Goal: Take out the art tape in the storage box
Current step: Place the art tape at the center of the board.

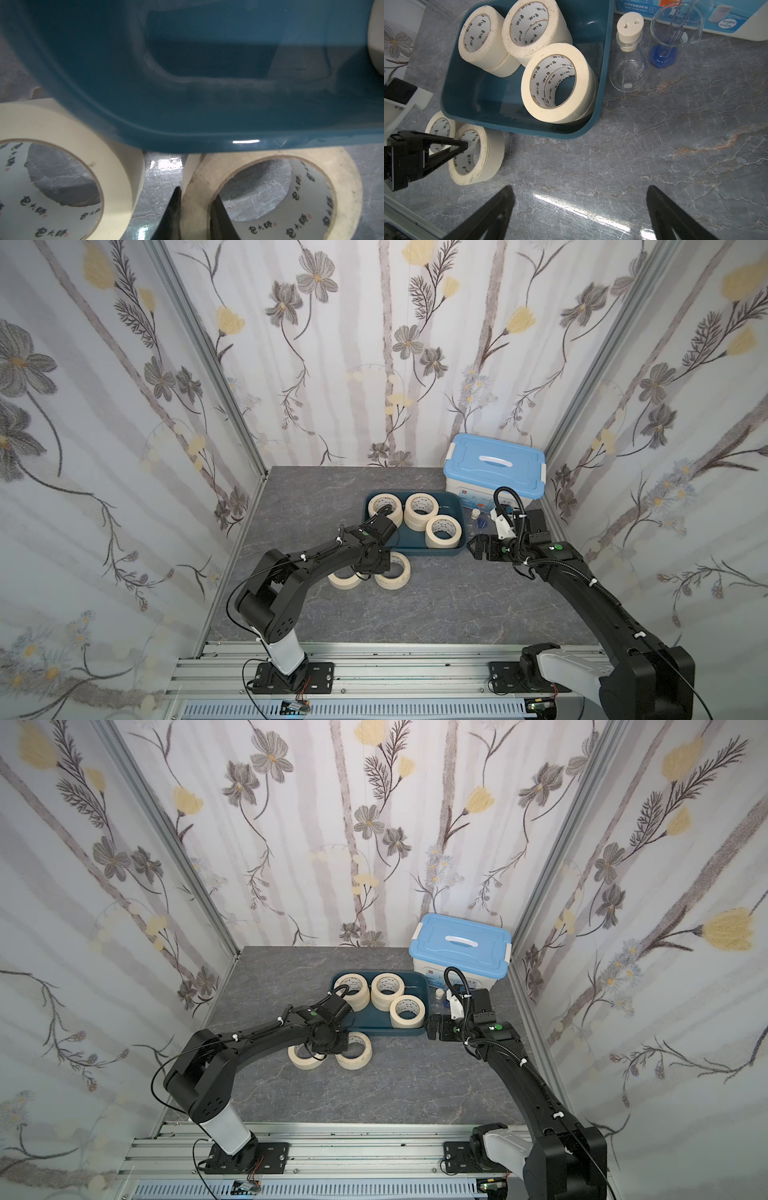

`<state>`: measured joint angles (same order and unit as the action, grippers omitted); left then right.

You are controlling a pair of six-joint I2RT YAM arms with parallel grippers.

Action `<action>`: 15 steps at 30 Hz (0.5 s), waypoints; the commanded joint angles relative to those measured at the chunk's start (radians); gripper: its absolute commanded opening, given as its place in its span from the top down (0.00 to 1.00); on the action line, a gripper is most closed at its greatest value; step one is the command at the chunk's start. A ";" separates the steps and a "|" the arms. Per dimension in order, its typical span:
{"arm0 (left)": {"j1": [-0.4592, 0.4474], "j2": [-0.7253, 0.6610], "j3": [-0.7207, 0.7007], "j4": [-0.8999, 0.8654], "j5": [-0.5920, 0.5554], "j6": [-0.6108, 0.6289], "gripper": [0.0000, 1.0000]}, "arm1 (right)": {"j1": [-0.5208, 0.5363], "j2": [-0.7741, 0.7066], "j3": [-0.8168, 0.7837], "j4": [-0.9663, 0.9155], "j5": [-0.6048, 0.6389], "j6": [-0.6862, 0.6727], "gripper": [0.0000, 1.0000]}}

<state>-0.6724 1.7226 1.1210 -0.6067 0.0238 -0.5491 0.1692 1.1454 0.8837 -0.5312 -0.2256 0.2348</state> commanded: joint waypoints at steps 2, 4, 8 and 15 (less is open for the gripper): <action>0.000 0.029 0.017 0.031 -0.017 0.005 1.00 | 0.000 -0.004 0.003 0.013 -0.002 0.003 0.00; 0.000 0.039 0.023 0.041 -0.016 0.003 1.00 | 0.000 -0.003 -0.001 0.011 -0.003 0.003 0.00; 0.000 0.068 0.039 0.046 -0.022 0.005 1.00 | 0.002 -0.005 -0.008 0.012 -0.001 0.004 0.00; 0.000 0.085 0.043 0.033 -0.041 0.014 0.95 | 0.001 -0.006 -0.009 0.012 0.000 0.006 0.00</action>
<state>-0.6735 1.8030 1.1591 -0.5953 0.0154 -0.5377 0.1699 1.1439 0.8761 -0.5312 -0.2256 0.2352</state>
